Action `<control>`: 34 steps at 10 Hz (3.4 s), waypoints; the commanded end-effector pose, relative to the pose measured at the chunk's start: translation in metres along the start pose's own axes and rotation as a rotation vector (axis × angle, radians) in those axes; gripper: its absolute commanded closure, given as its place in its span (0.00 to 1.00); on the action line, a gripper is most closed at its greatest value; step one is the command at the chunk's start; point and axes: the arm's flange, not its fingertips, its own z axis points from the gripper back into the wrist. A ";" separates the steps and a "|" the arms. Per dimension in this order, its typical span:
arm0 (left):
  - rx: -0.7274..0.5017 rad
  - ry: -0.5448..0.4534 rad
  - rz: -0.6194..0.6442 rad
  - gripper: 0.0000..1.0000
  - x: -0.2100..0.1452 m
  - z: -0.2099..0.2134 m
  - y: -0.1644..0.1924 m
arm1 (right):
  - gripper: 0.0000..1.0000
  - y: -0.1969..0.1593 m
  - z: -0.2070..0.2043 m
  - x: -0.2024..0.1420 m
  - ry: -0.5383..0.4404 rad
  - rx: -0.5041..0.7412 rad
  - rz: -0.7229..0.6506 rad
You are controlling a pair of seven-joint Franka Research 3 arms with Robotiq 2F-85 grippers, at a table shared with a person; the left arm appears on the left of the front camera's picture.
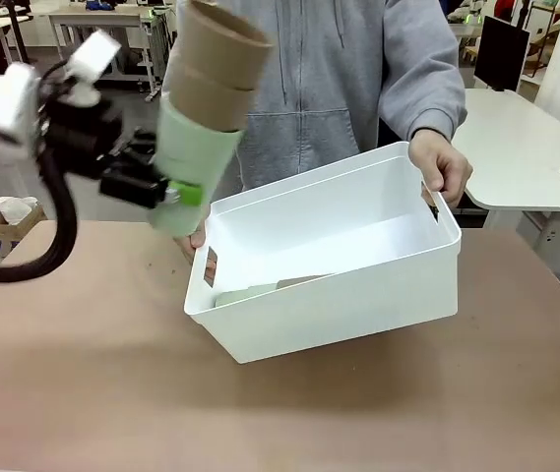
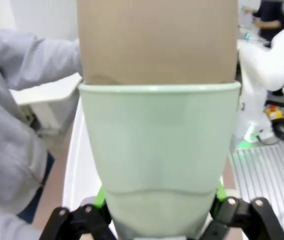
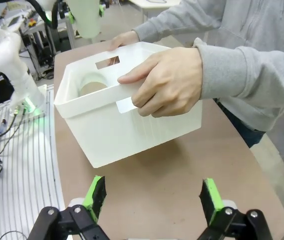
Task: Stack the cups and store them in the basket.
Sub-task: Place the stack of Reusable plastic cups into the Pantry Basket.
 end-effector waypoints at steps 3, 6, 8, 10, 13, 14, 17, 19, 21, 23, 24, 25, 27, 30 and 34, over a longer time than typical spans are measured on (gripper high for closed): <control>0.034 0.449 0.076 0.15 0.057 -0.055 0.026 | 0.00 -0.001 0.001 0.001 -0.013 0.001 0.009; 0.090 0.624 0.089 0.15 0.057 -0.100 0.047 | 0.00 -0.001 0.001 0.001 -0.013 0.001 0.009; 0.116 0.686 0.122 0.15 0.039 -0.128 0.061 | 0.00 -0.001 0.001 0.001 -0.013 0.001 0.009; 0.170 0.717 0.141 0.15 0.025 -0.148 0.068 | 0.00 -0.001 0.001 0.001 -0.013 0.001 0.009; 0.170 0.751 0.149 0.15 0.009 -0.172 0.067 | 0.00 -0.001 0.001 0.001 -0.013 0.001 0.009; 0.160 0.769 0.151 0.15 0.003 -0.179 0.064 | 0.00 -0.001 0.001 0.001 -0.013 0.001 0.009; 0.145 0.757 0.107 0.15 -0.001 -0.197 0.049 | 0.00 -0.001 0.001 0.001 -0.013 0.001 0.009; 0.162 0.753 0.090 0.15 -0.010 -0.214 0.054 | 0.00 -0.001 0.001 0.001 -0.013 0.001 0.009; 0.174 0.767 0.060 0.15 -0.018 -0.226 0.062 | 0.00 -0.001 0.001 0.001 -0.013 0.001 0.009; 0.173 0.767 0.062 0.15 -0.027 -0.233 0.068 | 0.00 -0.001 0.001 0.001 -0.013 0.001 0.009; 0.161 0.754 0.067 0.15 -0.030 -0.234 0.069 | 0.00 -0.001 0.001 0.001 -0.013 0.001 0.009; 0.154 0.743 0.056 0.15 -0.032 -0.235 0.070 | 0.00 -0.001 0.001 0.001 -0.013 0.001 0.009; 0.113 0.717 0.040 0.00 -0.028 -0.235 0.065 | 0.00 -0.001 0.001 0.001 -0.013 0.001 0.009; 0.069 0.712 0.025 0.00 -0.018 -0.225 0.058 | 0.00 -0.001 0.001 0.001 -0.013 0.001 0.009; -0.084 0.590 0.071 0.00 0.039 -0.144 0.038 | 0.00 -0.001 0.001 0.001 -0.013 0.001 0.009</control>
